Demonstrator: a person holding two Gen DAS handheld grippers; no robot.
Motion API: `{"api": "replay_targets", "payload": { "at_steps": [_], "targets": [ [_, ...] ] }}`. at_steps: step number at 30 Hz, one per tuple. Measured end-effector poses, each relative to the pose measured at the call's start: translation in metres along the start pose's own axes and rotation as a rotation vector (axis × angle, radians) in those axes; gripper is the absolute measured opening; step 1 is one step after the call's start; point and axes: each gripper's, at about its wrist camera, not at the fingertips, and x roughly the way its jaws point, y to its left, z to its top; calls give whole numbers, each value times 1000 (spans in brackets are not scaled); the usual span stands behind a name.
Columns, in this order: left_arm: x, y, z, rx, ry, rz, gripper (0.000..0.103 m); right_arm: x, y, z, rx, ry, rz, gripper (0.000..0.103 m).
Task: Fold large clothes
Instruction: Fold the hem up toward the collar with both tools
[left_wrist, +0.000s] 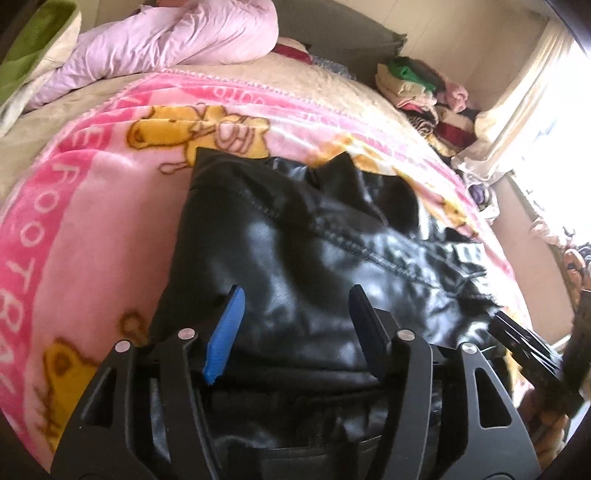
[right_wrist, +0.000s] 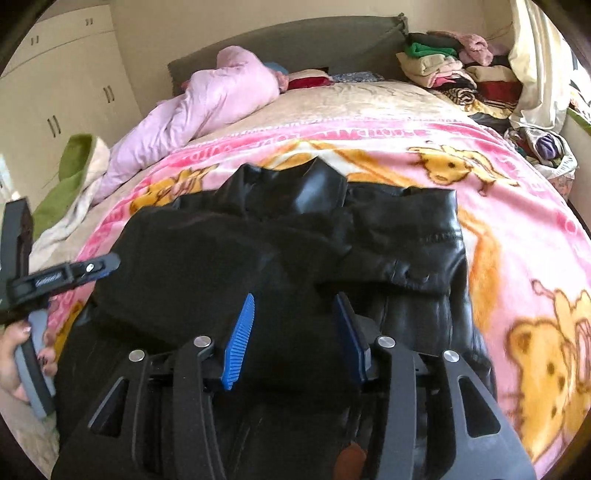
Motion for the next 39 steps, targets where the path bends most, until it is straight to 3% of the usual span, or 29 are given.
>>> {"api": "replay_targets", "payload": {
  "at_steps": [4, 11, 14, 16, 27, 39],
  "targets": [
    [17, 4, -11, 20, 77, 37, 51, -6, 15, -10, -42, 1, 15, 52],
    [30, 5, -22, 61, 77, 73, 51, -6, 18, -12, -41, -1, 20, 52],
    [28, 8, -21, 47, 73, 52, 51, 15, 3, -19, 4, 109, -41, 52],
    [25, 8, -20, 41, 71, 40, 51, 35, -16, -29, 89, 172, 0, 50],
    [21, 3, -18, 59, 68, 49, 53, 22, -11, -25, 104, 124, -4, 52],
    [12, -7, -16, 77, 74, 30, 67, -3, -5, -19, 93, 33, 3, 69]
  ]
}}
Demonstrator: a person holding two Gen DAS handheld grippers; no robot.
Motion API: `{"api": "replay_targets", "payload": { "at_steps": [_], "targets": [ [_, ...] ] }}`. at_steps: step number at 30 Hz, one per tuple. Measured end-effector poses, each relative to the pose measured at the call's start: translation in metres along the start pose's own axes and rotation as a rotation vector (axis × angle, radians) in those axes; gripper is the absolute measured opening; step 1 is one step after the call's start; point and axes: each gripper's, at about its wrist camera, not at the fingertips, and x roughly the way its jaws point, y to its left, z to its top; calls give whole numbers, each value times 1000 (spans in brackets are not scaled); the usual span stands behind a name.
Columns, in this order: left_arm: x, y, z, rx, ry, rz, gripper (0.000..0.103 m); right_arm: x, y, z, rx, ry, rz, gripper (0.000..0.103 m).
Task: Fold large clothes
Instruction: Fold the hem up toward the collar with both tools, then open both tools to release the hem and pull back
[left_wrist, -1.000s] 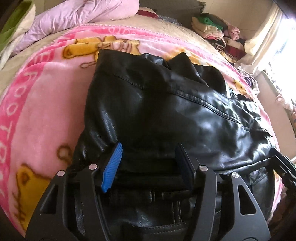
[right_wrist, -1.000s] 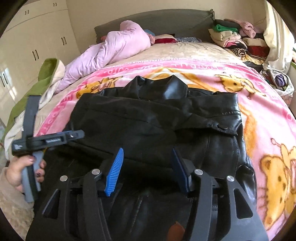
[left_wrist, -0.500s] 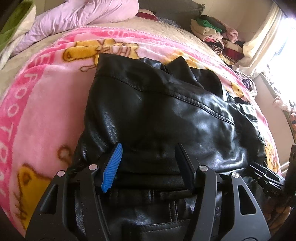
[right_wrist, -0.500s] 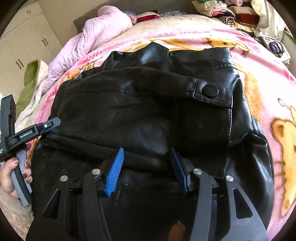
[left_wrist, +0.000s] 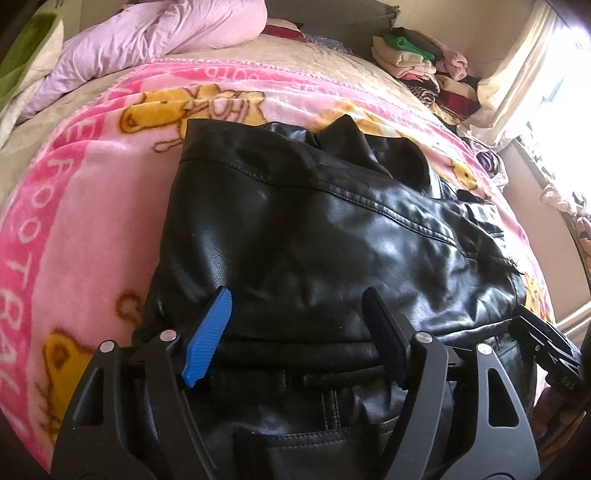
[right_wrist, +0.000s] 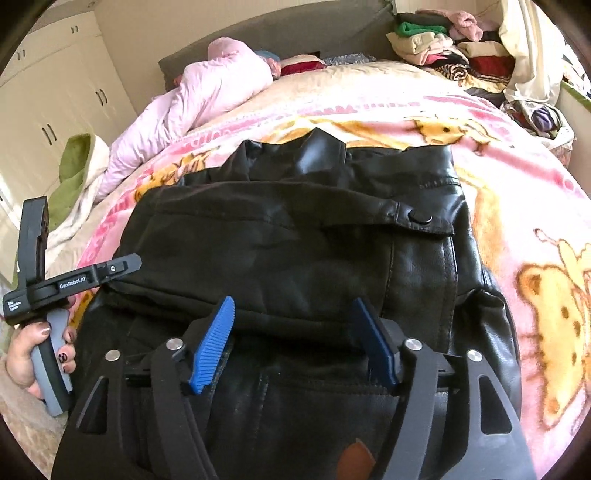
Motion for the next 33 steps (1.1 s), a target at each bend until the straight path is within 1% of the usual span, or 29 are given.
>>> {"api": "replay_targets", "payload": {
  "at_steps": [4, 8, 12, 15, 19, 21, 33],
  "targets": [
    [-4, -1, 1, -10, 4, -18, 73, -5, 2, 1, 5, -13, 5, 77],
    [-12, -7, 2, 7, -5, -9, 77, -10, 3, 2, 7, -24, 9, 85],
    [-20, -13, 3, 19, -17, -16, 80, -17, 5, 2, 1, -37, 7, 88],
    [-26, -19, 3, 31, -29, -12, 94, -20, 6, 3, 2, -44, 6, 88],
    [-39, -25, 4, 28, -66, -11, 94, -27, 7, 4, 7, -57, 7, 89],
    [-43, -29, 4, 42, -71, -2, 94, -30, 9, 4, 7, -65, 7, 92],
    [-65, -44, -2, 77, -97, 10, 94, -52, 16, 5, 1, -111, 12, 93]
  ]
}}
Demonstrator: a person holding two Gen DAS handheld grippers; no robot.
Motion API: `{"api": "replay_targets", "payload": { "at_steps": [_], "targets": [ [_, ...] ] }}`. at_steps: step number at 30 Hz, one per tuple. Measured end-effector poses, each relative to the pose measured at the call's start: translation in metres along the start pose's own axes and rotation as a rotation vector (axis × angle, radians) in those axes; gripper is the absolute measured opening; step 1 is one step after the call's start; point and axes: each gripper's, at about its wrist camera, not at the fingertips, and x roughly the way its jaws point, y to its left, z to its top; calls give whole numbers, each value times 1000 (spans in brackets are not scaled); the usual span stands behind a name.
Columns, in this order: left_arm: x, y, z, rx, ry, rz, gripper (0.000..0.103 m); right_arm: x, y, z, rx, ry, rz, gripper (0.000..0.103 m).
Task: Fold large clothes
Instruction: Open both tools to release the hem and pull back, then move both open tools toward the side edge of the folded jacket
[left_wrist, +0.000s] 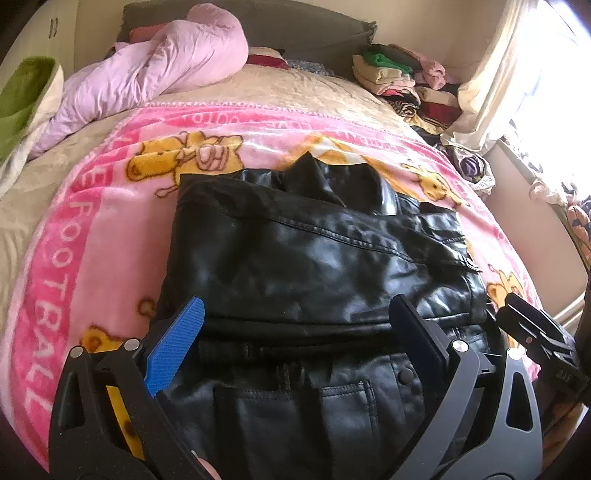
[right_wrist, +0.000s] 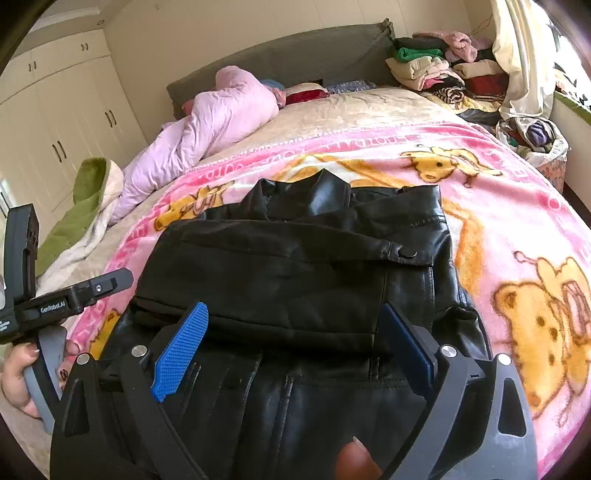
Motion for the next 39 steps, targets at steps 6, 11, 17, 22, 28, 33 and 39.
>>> {"api": "replay_targets", "payload": {
  "at_steps": [6, 11, 17, 22, 28, 33, 39],
  "targets": [
    [-15, -6, -2, 19, -25, -2, 94, -13, 0, 1, -3, -19, 1, 93],
    [-32, -8, -5, 31, -50, 4, 94, -24, 1, 2, -8, -35, 5, 93],
    [-52, -10, -12, 35, -91, 3, 94, -42, 1, 1, -6, -54, 12, 94],
    [-64, -14, -23, 38, -105, -6, 94, -58, -1, -3, -13, -68, 6, 94],
    [-72, -18, -39, 40, -103, 2, 94, -74, -7, -9, -4, -74, -4, 94],
    [-78, -19, -51, 36, -104, 13, 94, -85, -13, -15, -1, -79, -15, 94],
    [-81, -19, -66, 36, -88, 38, 94, -95, -19, -23, -3, -69, -30, 94]
  ]
}}
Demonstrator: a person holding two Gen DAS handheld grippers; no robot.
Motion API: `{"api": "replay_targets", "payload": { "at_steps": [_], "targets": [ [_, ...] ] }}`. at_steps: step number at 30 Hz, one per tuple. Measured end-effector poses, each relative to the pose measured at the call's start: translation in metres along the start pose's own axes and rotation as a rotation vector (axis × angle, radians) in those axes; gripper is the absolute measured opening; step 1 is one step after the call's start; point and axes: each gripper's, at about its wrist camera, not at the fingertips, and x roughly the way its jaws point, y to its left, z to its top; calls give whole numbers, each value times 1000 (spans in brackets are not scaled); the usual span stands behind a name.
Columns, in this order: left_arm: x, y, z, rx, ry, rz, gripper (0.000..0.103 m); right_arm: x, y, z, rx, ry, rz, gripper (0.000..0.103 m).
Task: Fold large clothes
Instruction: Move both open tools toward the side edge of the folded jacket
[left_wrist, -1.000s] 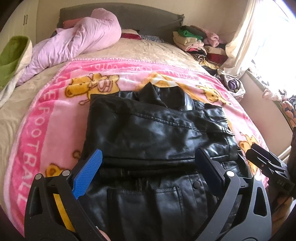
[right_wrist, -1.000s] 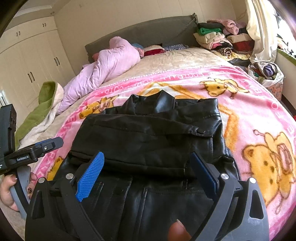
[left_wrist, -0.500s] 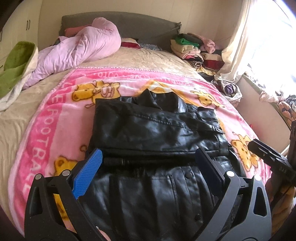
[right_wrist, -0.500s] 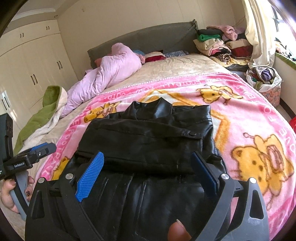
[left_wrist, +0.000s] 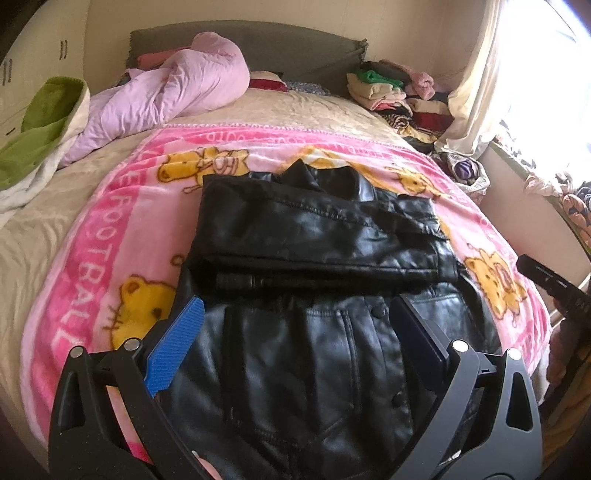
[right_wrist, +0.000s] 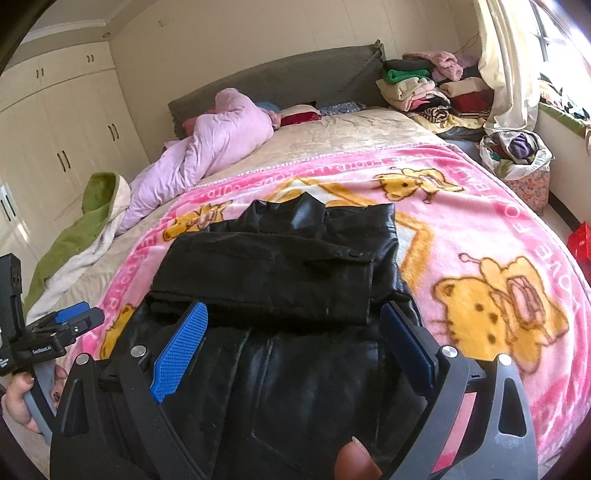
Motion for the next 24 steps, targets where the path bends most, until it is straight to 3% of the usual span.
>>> {"api": "replay_targets", "payload": {
  "at_steps": [24],
  "targets": [
    [1, 20, -61, -19, 104, 93, 94, -5, -6, -44, -41, 107, -8, 94]
  ]
}}
